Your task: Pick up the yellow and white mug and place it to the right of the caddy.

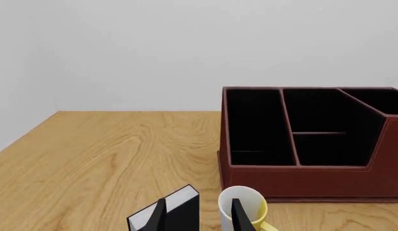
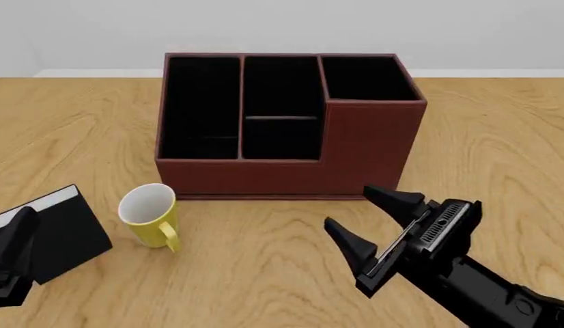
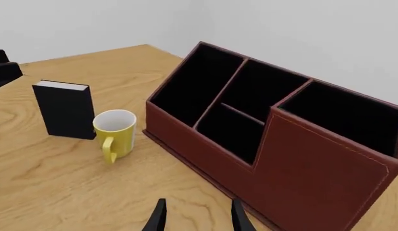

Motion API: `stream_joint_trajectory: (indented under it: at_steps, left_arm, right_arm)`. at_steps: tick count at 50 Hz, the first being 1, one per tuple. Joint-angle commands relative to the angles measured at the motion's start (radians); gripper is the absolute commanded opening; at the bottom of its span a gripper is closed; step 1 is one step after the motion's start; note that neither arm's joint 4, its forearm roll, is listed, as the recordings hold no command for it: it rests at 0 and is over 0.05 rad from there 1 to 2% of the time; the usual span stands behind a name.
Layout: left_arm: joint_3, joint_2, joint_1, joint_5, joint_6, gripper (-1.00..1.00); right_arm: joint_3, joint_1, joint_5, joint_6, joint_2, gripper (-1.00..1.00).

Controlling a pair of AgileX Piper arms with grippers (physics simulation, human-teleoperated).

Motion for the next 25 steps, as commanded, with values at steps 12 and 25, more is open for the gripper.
stream_joint_trajectory:
  at_steps: [12,25]
  left_arm:
    - [0.000,0.001,0.001,-0.001,0.000,1.00]
    - [-0.001,0.001,0.001,0.000,0.000,1.00]
  right_arm:
    - [-0.092,0.048,-0.120,-0.029,0.225,1.00]
    - [-0.136,0.079,-0.120,-0.028,0.267,1.00]
